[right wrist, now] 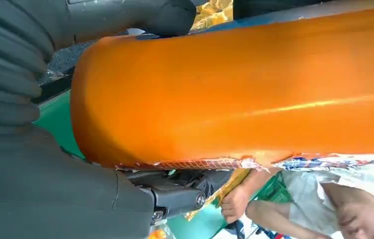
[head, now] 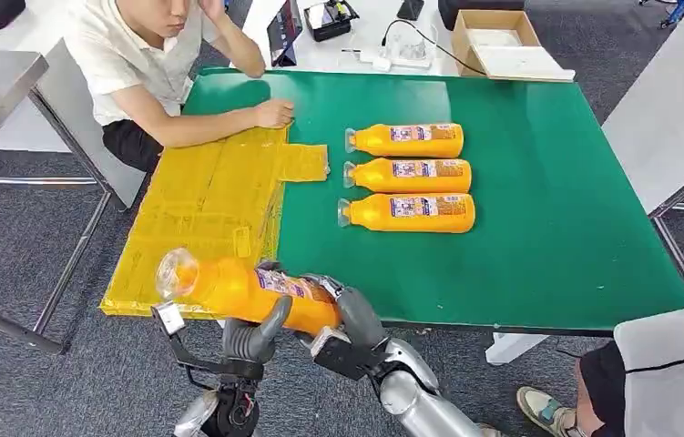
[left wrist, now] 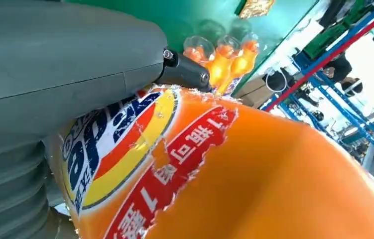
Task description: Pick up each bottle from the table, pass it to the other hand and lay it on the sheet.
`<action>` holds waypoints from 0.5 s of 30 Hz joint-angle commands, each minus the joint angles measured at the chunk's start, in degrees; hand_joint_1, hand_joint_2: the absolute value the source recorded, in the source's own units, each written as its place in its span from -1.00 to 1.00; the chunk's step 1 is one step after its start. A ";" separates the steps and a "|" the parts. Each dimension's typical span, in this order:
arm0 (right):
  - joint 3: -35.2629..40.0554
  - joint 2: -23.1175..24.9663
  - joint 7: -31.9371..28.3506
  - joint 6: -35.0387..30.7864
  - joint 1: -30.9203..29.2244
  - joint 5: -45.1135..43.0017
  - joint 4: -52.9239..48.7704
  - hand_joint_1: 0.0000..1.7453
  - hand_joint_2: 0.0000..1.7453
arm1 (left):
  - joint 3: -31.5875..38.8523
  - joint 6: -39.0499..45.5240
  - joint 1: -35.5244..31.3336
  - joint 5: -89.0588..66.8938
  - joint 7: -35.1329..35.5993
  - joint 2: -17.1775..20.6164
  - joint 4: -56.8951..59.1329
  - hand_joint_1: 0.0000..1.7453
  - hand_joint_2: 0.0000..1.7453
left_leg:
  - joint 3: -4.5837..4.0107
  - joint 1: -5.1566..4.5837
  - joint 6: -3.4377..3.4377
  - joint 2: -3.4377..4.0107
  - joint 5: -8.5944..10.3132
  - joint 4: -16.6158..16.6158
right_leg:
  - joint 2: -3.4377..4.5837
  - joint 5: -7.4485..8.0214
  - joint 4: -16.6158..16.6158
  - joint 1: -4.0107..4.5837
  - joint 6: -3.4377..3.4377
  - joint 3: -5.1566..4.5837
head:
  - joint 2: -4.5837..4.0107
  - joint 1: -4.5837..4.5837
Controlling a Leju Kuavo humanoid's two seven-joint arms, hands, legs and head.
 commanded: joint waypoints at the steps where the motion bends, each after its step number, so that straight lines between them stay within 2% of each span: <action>1: 3.02 -0.64 0.40 1.25 1.32 -0.57 4.18 -1.00 1.00 | 2.93 2.86 -1.34 -1.22 -1.90 -0.69 -3.03 1.00 1.00 | 0.14 0.05 -0.06 -0.09 -0.03 -0.04 | -0.10 -0.06 -0.04 0.05 -0.09 0.18 | 0.00 0.00; 4: 2.09 -0.83 -0.09 0.53 3.37 -1.22 2.95 -1.00 1.00 | 2.91 7.63 -0.13 -5.11 -2.84 -0.85 -5.53 1.00 1.00 | 0.29 0.10 -0.10 -0.09 -0.13 -0.01 | -0.11 -0.15 -0.04 0.11 -0.15 0.34 | 0.00 0.00; 5: 1.95 -0.88 -0.09 0.14 4.11 -1.27 2.42 -1.00 -1.00 | 3.34 8.62 0.05 -5.43 -2.88 -0.94 -6.04 1.00 1.00 | 0.15 0.06 -0.06 -0.09 -0.06 -0.02 | -0.10 -0.08 -0.05 0.07 -0.09 0.21 | 0.00 0.00; 8: 1.02 -0.88 -0.29 -1.23 6.40 -1.73 1.32 -1.00 -1.00 | 3.90 11.54 0.00 -8.33 -3.87 -0.39 -7.00 1.00 1.00 | 0.23 0.09 -0.08 -0.11 -0.10 -0.03 | -0.13 -0.12 -0.07 0.10 -0.13 0.30 | 0.00 0.02; 12: -0.45 -1.62 -0.27 -5.80 10.36 0.06 -2.69 -1.00 -1.00 | 4.36 27.52 -2.40 -26.59 -6.02 2.08 -1.61 1.00 1.00 | 0.14 0.06 -0.08 -0.15 -0.04 -0.06 | -0.16 -0.08 -0.07 0.07 -0.11 0.18 | 0.00 0.00; 15: -0.59 -1.94 -0.05 -5.87 11.40 0.36 -4.43 -1.00 -1.00 | 5.82 28.38 -3.27 -28.13 -6.59 2.27 1.07 1.00 1.00 | 0.53 0.14 -0.20 -0.16 -0.20 -0.06 | -0.19 -0.25 -0.04 0.16 -0.29 0.57 | 0.00 -0.02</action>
